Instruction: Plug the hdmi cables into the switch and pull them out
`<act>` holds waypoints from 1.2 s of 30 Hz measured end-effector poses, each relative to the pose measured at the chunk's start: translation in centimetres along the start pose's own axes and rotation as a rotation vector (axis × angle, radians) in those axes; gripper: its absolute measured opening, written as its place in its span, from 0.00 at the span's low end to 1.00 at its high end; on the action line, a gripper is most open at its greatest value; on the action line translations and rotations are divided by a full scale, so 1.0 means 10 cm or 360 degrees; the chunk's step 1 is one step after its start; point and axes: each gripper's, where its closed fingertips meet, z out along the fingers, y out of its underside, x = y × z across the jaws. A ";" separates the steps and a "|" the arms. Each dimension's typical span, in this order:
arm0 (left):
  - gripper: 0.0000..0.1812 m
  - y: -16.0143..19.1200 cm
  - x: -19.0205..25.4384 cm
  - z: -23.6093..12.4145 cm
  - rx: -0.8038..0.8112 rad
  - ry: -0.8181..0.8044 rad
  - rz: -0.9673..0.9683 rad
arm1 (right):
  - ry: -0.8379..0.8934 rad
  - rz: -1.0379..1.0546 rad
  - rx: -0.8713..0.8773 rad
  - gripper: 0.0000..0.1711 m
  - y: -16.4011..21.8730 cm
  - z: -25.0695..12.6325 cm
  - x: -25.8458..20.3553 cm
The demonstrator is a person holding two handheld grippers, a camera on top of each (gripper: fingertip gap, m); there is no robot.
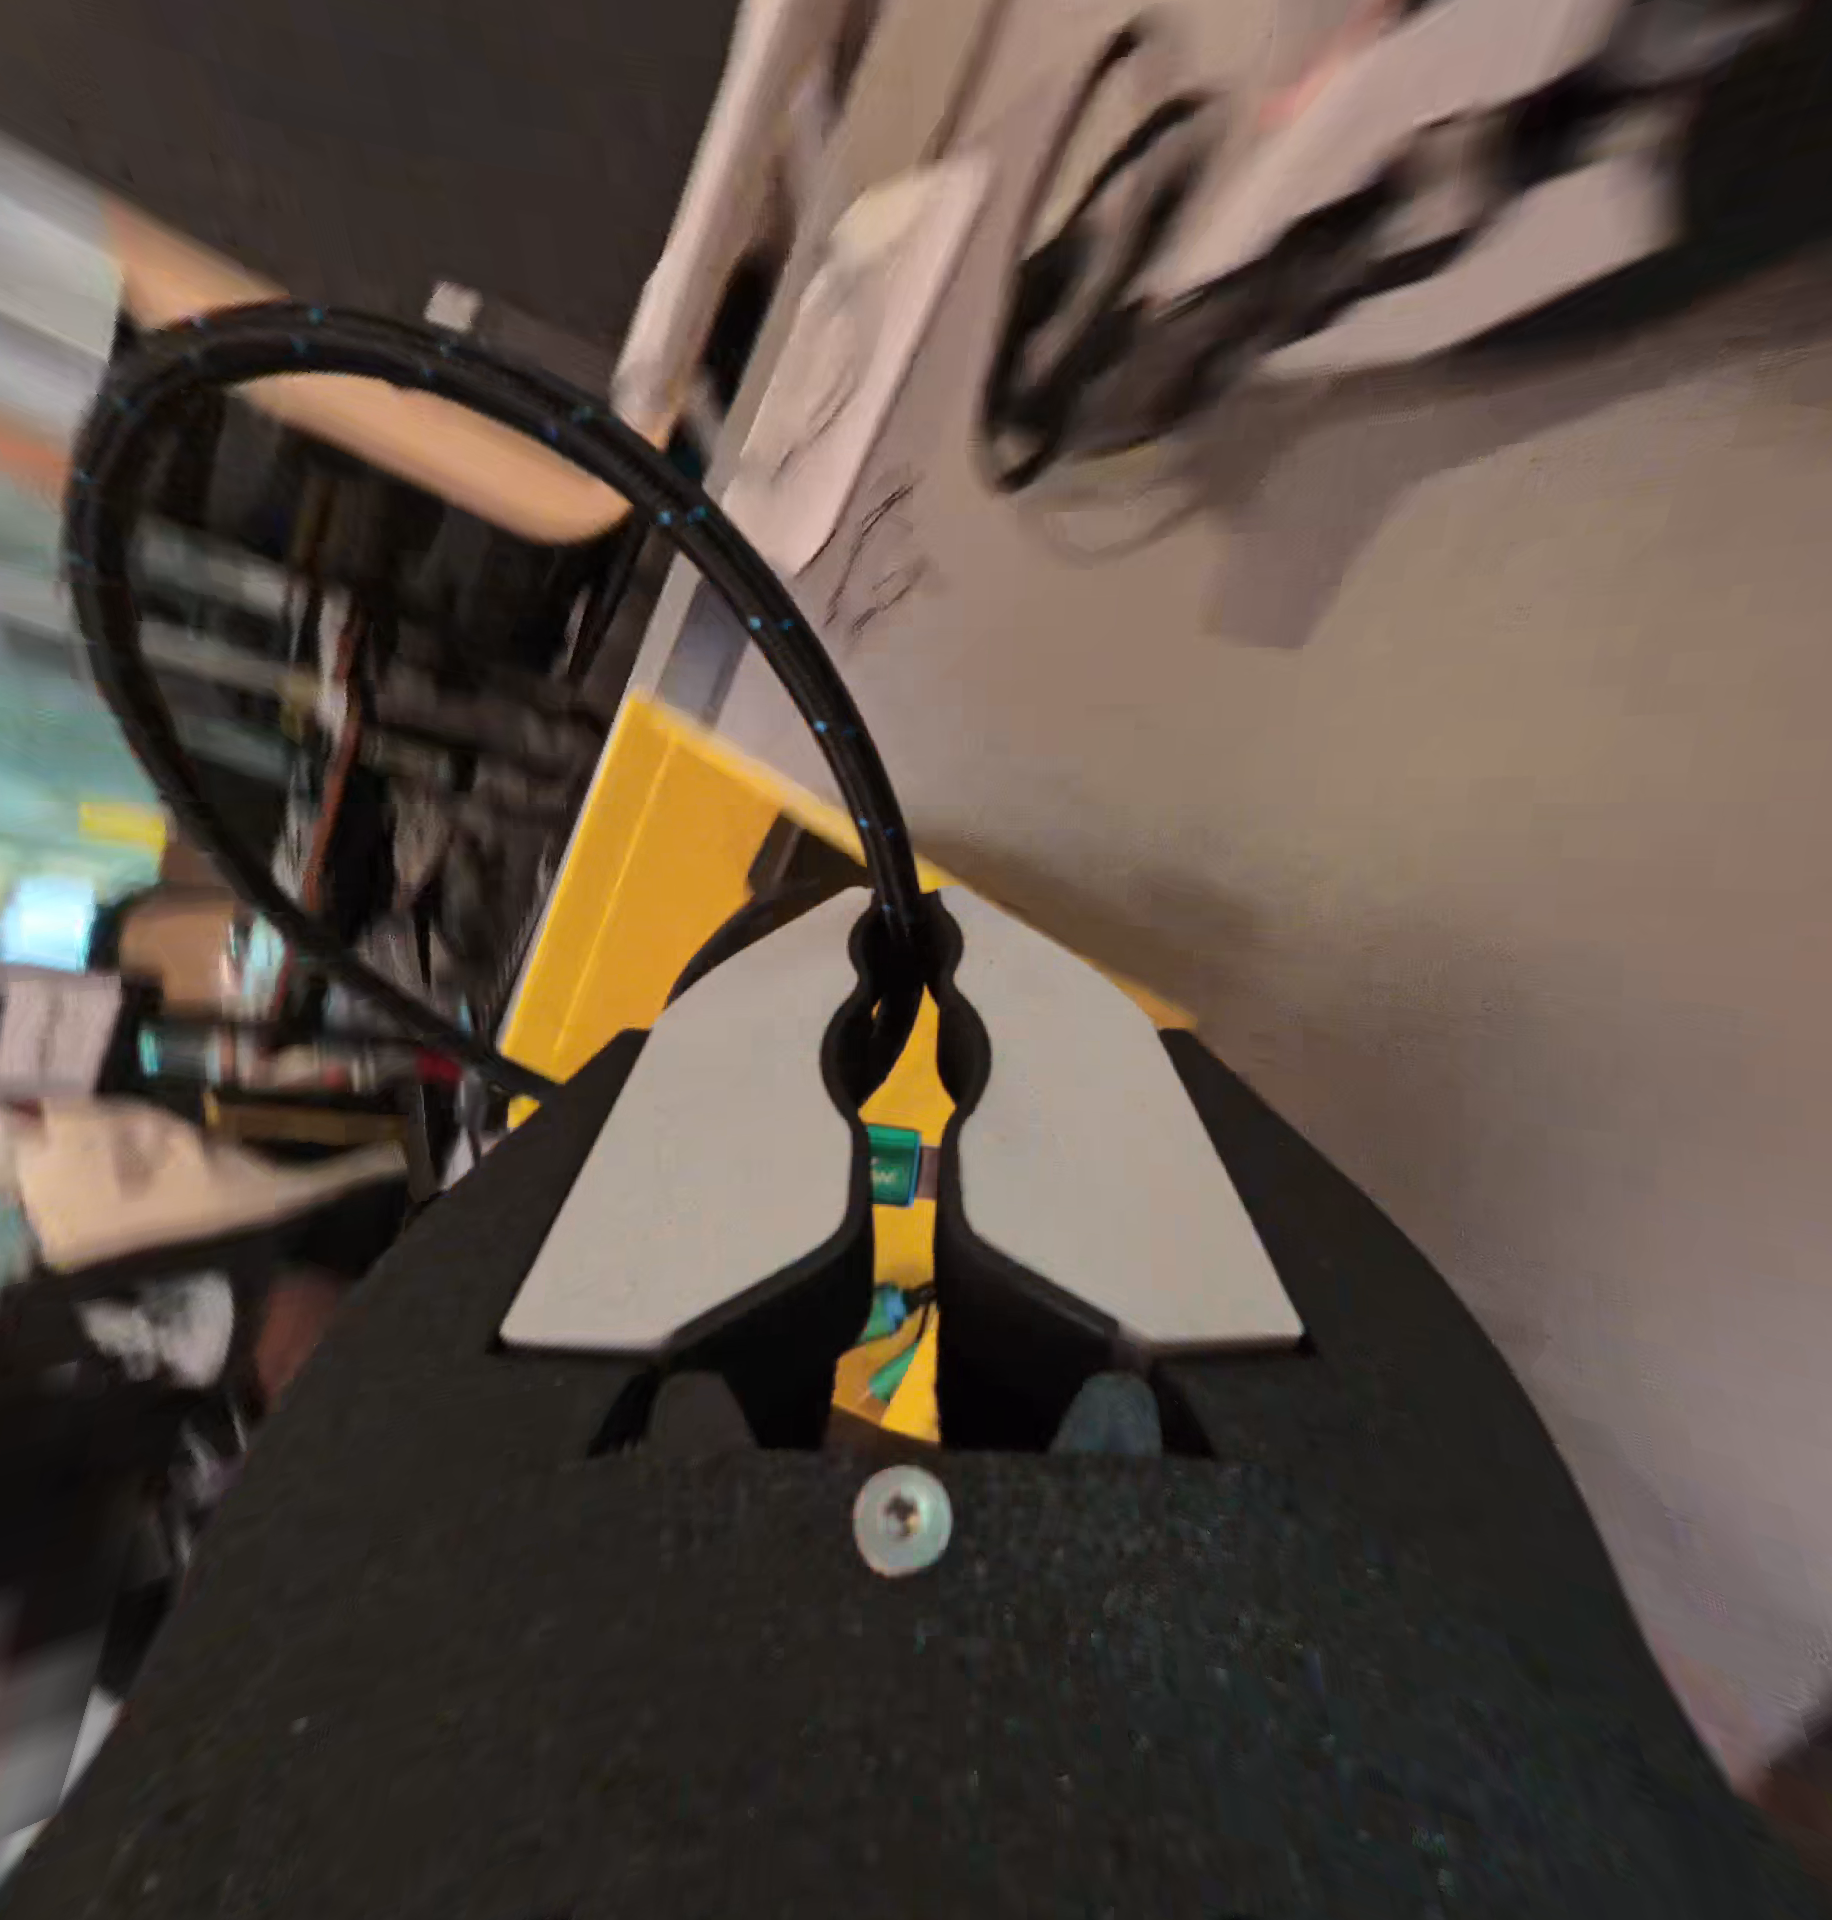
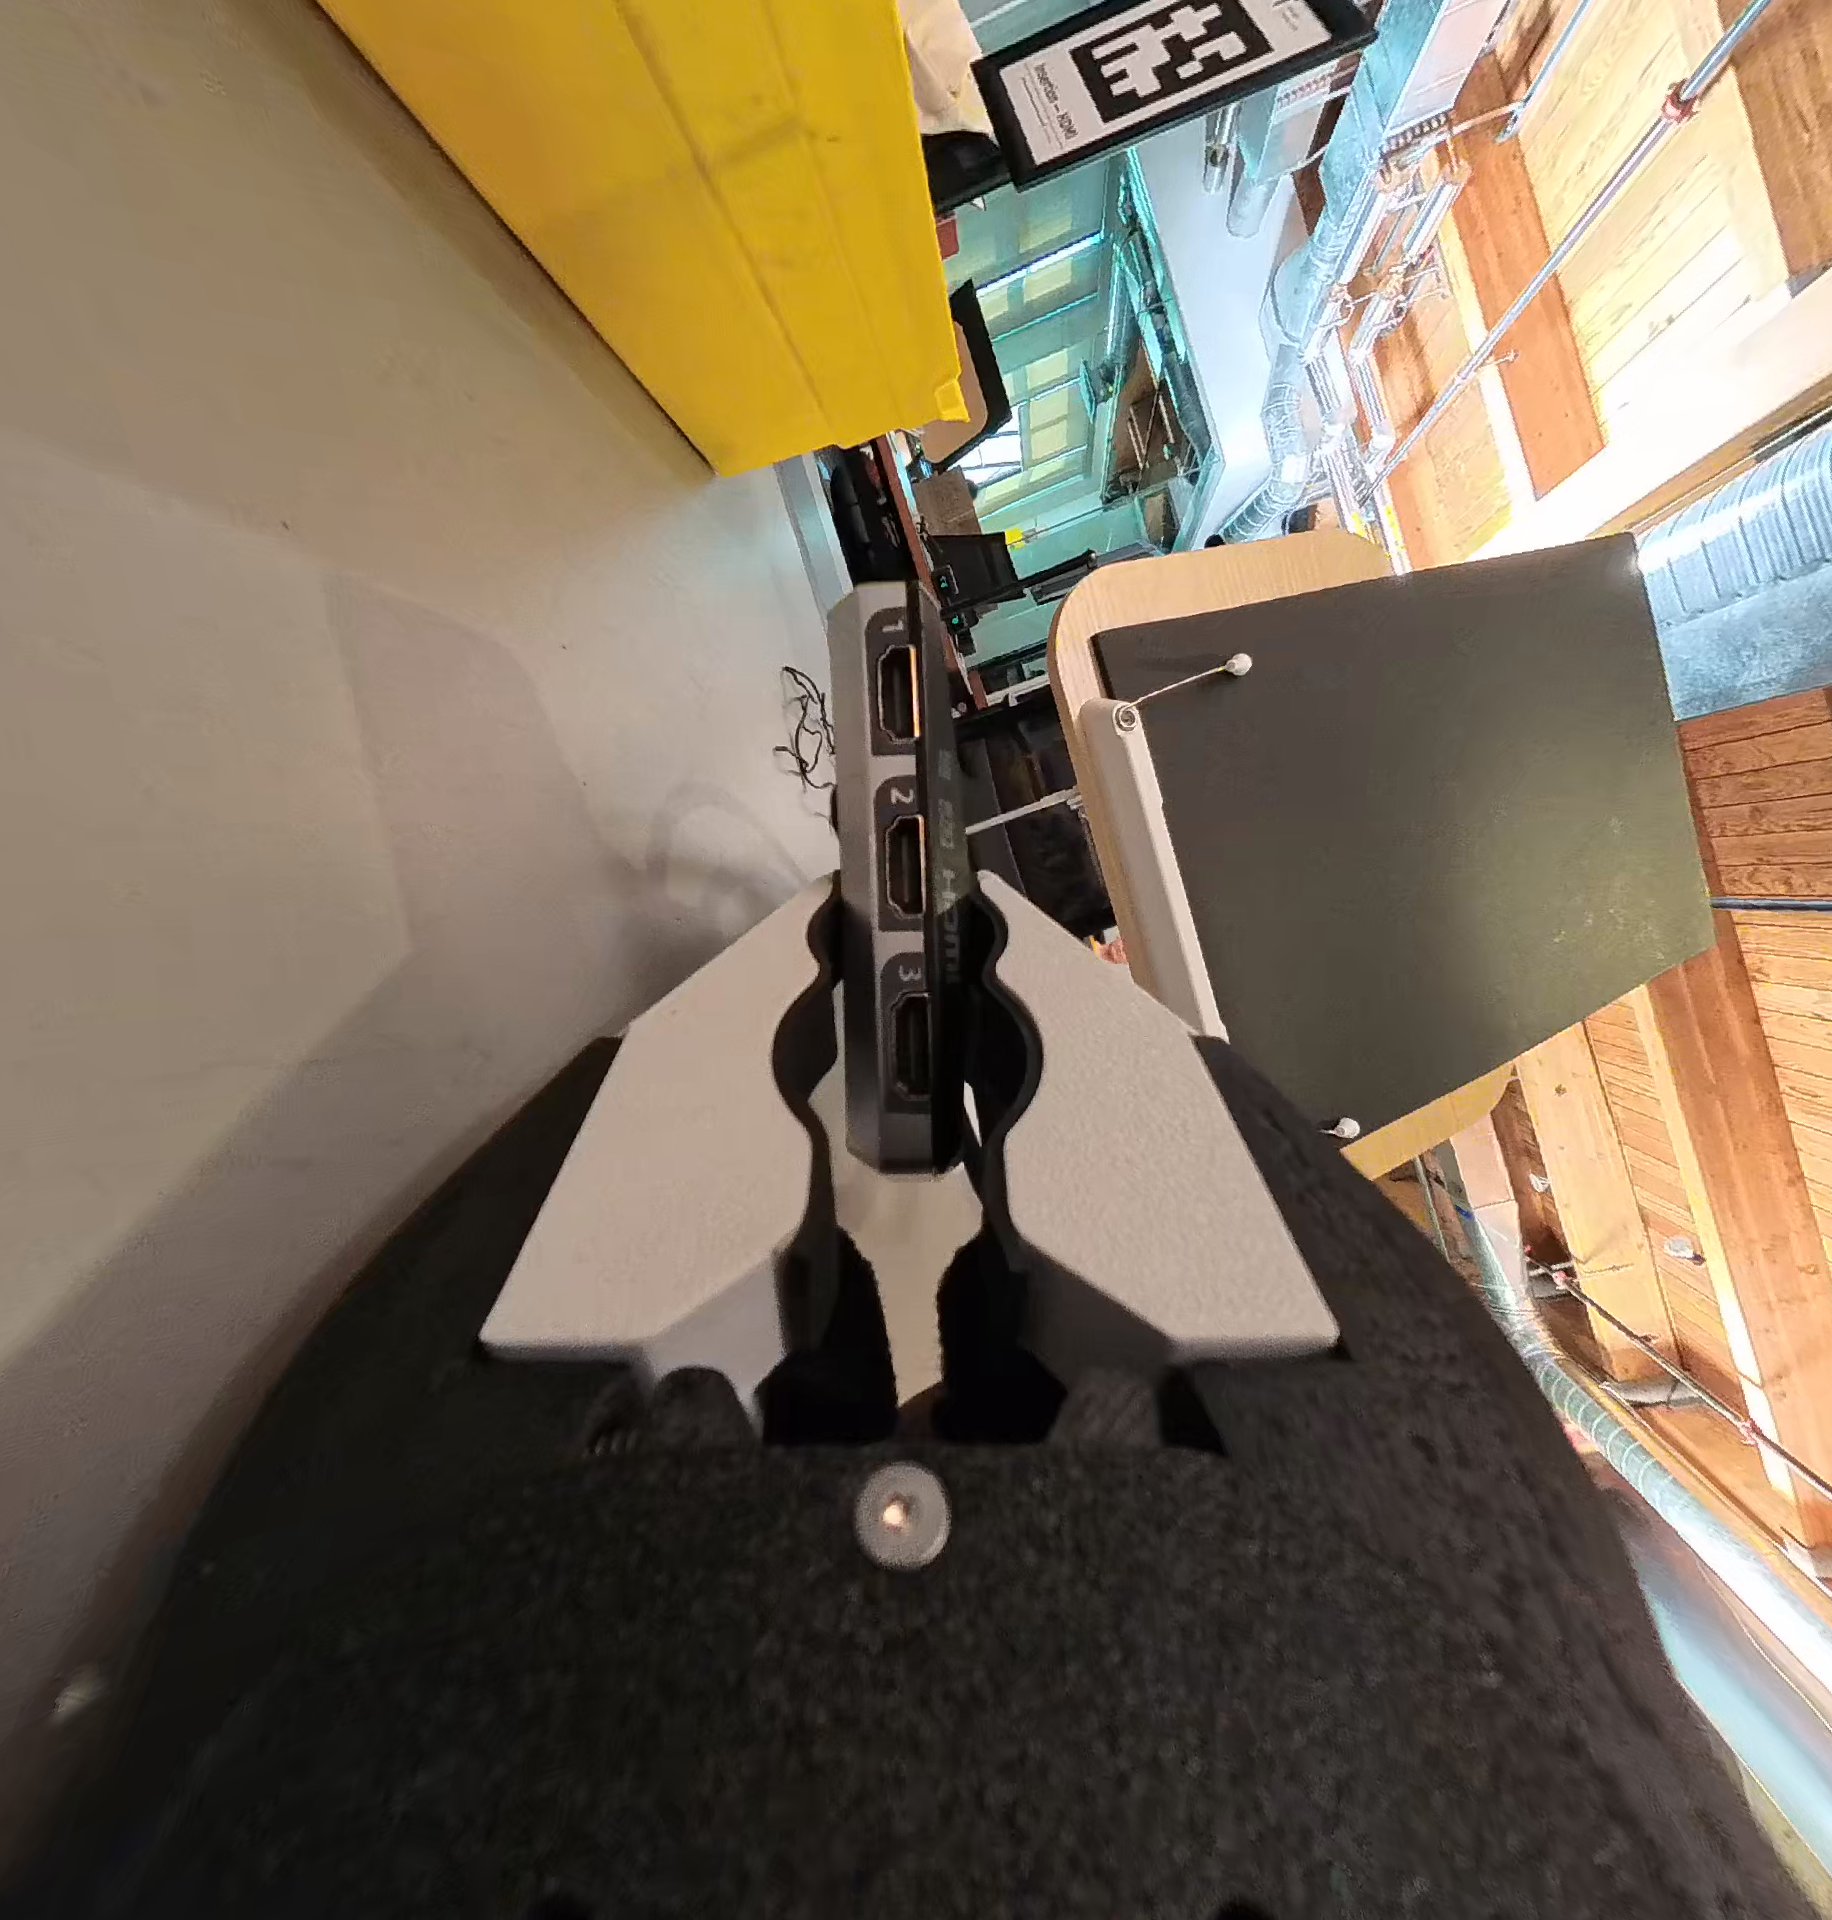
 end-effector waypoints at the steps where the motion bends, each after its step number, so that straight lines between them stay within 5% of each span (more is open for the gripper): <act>1: 0.03 -0.10 0.22 -0.09 0.0039 0.0079 0.0123 | -0.0001 0.0005 0.0005 0.12 -0.01 0.00 0.00; 8: 0.03 -0.01 1.56 -0.26 0.0022 0.0454 0.0872 | -0.0003 0.0158 0.0035 0.12 -0.01 -0.02 0.09; 14: 0.05 0.41 1.64 -0.14 -0.0200 0.0348 0.1126 | -0.0017 0.0211 0.0039 0.12 0.00 -0.02 0.11; 19: 0.13 0.57 1.59 -0.26 -0.0383 0.0366 0.0523 | -0.0017 0.0197 0.0036 0.12 0.00 -0.02 0.10; 27: 0.22 0.53 1.30 -0.22 -0.0444 0.0111 -0.1351 | -0.0019 0.0202 0.0038 0.12 0.00 -0.01 0.10; 32: 0.26 0.76 1.46 -0.04 -0.0690 0.0005 -0.1558 | -0.0019 0.0226 0.0042 0.12 0.00 -0.01 0.12; 36: 0.06 0.68 1.53 0.03 -0.0583 0.0038 -0.1525 | -0.0020 0.0256 0.0044 0.12 0.01 -0.01 0.13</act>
